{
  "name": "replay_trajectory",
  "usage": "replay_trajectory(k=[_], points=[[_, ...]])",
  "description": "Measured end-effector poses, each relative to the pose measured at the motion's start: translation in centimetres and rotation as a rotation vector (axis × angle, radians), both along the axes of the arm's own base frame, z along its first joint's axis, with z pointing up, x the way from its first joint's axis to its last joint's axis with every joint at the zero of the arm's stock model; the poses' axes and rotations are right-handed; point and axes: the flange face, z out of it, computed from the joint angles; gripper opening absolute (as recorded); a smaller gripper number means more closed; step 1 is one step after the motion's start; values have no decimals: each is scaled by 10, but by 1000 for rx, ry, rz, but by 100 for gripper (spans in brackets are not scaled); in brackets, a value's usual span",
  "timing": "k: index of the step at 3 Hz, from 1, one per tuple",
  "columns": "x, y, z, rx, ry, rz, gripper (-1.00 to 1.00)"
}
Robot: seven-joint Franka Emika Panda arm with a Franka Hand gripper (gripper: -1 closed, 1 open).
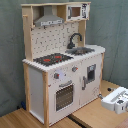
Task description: Play with the kitchen
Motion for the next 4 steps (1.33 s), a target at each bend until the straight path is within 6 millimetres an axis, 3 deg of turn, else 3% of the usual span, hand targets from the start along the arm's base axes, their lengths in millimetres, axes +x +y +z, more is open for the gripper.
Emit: replay_trajectory(k=[1,2,4], points=[[12,20,-3,24,3,-14,100],[41,30,12,65,-1,-52,100],[106,30,41,118,0,-70,100]])
